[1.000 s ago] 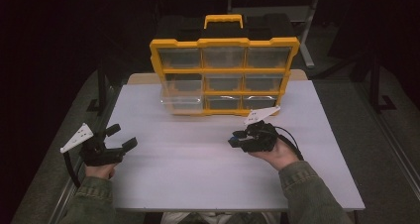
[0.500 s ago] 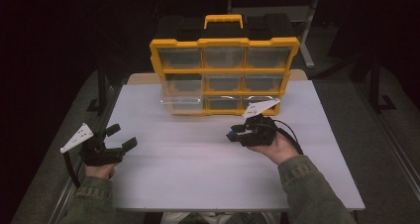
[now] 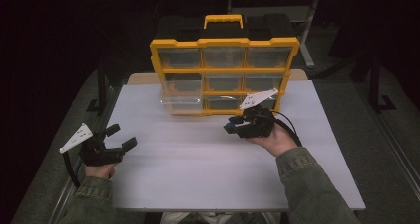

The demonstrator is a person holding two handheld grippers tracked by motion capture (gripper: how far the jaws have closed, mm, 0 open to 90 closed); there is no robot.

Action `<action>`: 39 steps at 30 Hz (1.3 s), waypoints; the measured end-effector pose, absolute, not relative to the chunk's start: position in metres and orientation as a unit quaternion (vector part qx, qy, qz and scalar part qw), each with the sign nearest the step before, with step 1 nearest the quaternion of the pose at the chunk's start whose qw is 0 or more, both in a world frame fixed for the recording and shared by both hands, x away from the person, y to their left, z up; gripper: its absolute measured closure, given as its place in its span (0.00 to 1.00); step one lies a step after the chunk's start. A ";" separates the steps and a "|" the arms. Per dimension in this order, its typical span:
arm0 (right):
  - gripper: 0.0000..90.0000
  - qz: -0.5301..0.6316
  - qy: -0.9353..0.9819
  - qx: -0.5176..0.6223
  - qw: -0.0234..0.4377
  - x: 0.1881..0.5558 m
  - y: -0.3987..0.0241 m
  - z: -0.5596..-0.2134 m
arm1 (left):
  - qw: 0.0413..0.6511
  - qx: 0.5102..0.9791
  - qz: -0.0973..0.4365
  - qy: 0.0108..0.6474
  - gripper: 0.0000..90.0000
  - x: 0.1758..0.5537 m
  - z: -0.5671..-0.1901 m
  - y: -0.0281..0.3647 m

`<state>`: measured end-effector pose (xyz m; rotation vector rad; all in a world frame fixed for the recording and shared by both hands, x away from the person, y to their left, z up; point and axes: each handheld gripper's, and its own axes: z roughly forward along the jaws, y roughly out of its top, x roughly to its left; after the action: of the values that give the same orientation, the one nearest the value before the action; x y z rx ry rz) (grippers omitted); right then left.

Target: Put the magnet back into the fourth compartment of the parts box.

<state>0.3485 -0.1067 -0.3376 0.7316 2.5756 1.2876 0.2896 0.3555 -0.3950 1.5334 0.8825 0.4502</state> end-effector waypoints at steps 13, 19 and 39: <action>0.68 0.436 0.865 0.238 0.076 0.356 -0.100 -0.317 | 0.610 0.666 0.195 0.383 0.00 0.290 -0.395 0.355; 0.68 0.435 0.867 0.232 0.075 0.360 -0.095 -0.309 | 0.611 0.665 0.194 0.382 0.00 0.290 -0.395 0.355; 0.68 0.431 0.873 0.215 0.077 0.367 -0.076 -0.287 | 0.610 0.670 0.191 0.378 0.00 0.291 -0.396 0.353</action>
<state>0.3671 -0.0757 -0.2867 0.6452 2.6150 1.2918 0.2910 0.3525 -0.3956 1.5461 0.8721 0.4415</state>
